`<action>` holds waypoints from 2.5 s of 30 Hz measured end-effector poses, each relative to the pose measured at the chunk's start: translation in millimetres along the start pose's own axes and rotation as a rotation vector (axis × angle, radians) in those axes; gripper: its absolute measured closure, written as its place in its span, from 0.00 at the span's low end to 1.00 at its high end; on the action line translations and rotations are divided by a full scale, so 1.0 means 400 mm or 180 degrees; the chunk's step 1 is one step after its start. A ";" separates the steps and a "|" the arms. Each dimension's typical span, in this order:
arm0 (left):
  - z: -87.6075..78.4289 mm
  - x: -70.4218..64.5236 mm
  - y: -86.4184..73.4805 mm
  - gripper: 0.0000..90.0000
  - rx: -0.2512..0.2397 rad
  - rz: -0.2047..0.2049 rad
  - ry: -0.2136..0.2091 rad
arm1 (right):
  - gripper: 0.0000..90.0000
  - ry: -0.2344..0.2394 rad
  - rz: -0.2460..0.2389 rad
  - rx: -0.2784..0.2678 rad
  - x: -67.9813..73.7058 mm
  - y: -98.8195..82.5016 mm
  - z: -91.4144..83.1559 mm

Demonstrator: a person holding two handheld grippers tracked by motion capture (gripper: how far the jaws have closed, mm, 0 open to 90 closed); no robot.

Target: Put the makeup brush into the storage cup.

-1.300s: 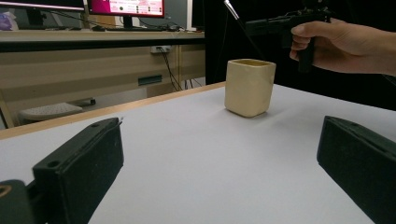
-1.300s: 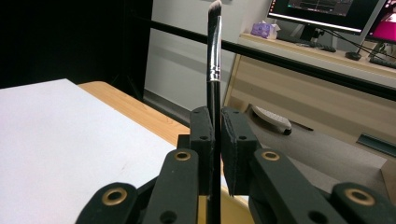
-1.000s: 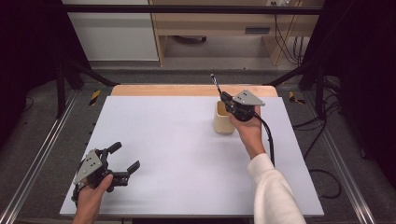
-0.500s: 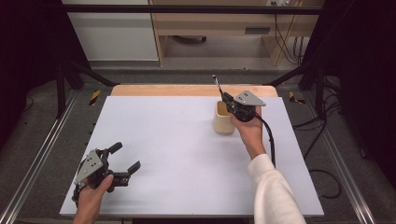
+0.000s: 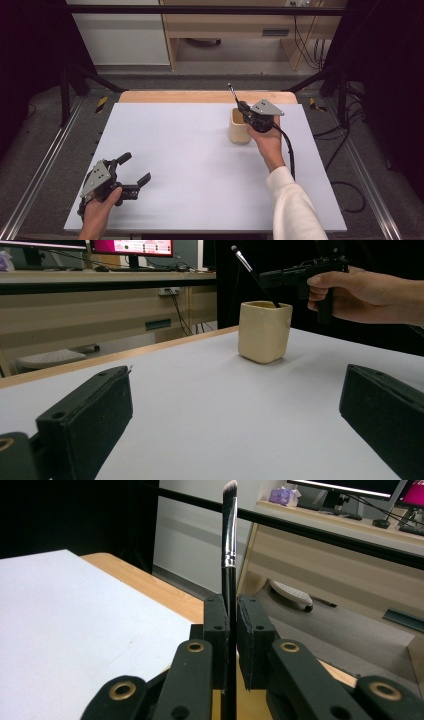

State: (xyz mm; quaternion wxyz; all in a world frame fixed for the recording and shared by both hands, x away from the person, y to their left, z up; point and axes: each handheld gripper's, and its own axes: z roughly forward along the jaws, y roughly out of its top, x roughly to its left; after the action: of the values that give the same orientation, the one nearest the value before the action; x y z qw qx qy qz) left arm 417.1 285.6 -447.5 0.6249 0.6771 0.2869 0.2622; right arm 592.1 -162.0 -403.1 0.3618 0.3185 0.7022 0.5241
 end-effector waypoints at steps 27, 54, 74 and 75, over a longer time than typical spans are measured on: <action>-0.004 0.000 0.002 0.00 -0.0005 0.0016 0.0009 | 0.92 0.0045 0.0123 0.0075 0.002 -0.014 -0.028; -0.004 0.000 0.002 0.00 0.0007 0.0027 0.0004 | 0.92 0.0119 0.0107 -0.0047 0.008 0.016 -0.082; -0.002 -0.003 0.001 0.00 0.0029 0.0034 -0.0003 | 0.82 0.0104 0.0211 -0.0104 0.011 0.025 -0.133; -0.001 -0.003 0.001 0.00 0.0026 0.0035 -0.0006 | 0.81 0.0102 0.0214 -0.0105 0.009 0.026 -0.136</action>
State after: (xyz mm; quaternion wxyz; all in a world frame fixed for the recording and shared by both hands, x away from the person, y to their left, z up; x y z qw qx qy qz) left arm 415.9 284.9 -446.9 0.6210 0.6814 0.2836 0.2639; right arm 544.9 -183.9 -383.4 0.3378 0.3275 0.6881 0.5525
